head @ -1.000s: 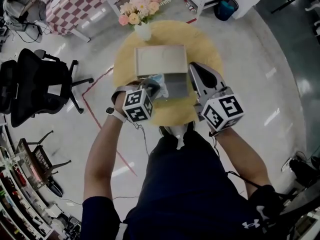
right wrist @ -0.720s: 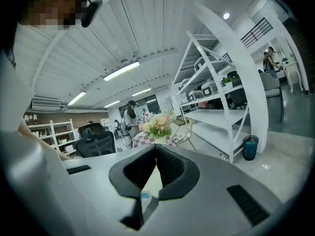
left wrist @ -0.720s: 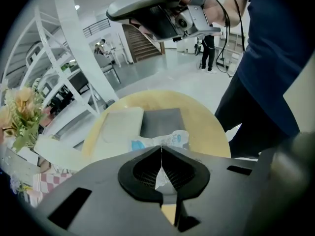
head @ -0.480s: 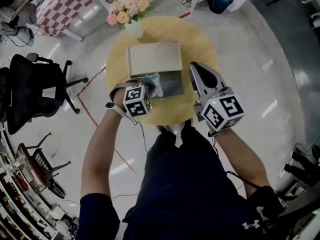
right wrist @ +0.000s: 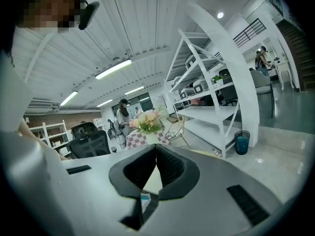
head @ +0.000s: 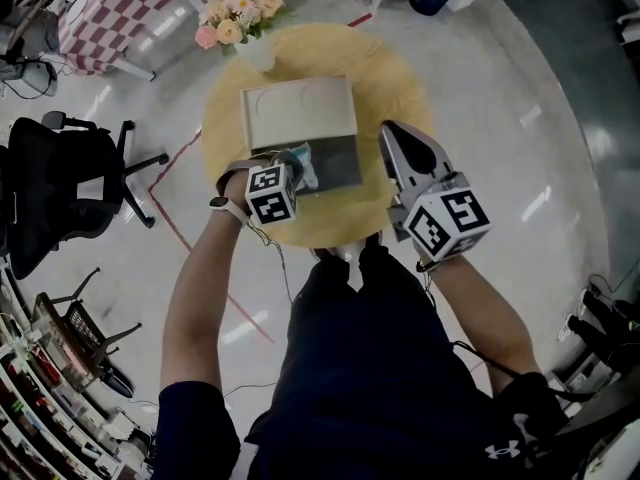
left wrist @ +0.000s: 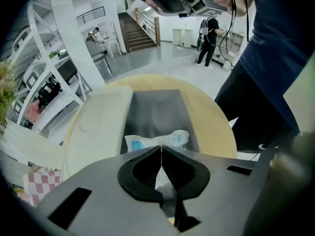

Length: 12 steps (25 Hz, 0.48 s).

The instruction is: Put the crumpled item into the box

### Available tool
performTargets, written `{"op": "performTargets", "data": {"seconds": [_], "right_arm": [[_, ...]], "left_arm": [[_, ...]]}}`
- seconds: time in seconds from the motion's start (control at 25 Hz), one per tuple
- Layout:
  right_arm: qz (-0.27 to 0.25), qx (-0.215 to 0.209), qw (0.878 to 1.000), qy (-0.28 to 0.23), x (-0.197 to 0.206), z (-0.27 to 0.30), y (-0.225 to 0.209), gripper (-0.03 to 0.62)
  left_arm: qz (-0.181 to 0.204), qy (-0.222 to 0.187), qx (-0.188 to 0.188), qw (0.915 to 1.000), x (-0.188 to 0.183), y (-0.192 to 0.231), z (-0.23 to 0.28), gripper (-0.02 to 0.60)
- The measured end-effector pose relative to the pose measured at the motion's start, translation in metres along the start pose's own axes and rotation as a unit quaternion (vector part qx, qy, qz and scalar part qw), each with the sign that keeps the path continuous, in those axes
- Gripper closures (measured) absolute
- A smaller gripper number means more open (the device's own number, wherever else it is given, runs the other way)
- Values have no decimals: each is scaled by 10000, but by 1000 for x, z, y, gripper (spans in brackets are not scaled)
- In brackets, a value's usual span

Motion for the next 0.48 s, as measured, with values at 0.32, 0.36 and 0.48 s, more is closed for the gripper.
{"op": "performTargets", "data": {"seconds": [0.32, 0.36, 0.48], "right_arm": [[46, 14, 9999, 127, 7, 2, -2, 582], [42, 10, 9999, 142, 7, 3, -2, 583], [52, 39, 9998, 197, 11, 3, -4, 583]], "left_arm": [[18, 235, 151, 9996, 8, -1, 19, 560], [7, 245, 149, 9996, 9, 0, 20, 560], [-8, 242, 114, 9996, 10, 1, 22, 560]]}}
Point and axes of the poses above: the fingertips, and each gripper's own axes: z forward along the fingers, y to its left, x out of its underside, the point moved 10 cm from there along -z, backward along the fingers, and after that the axes turned 4 degrees about -y, right-handed, at the moved point
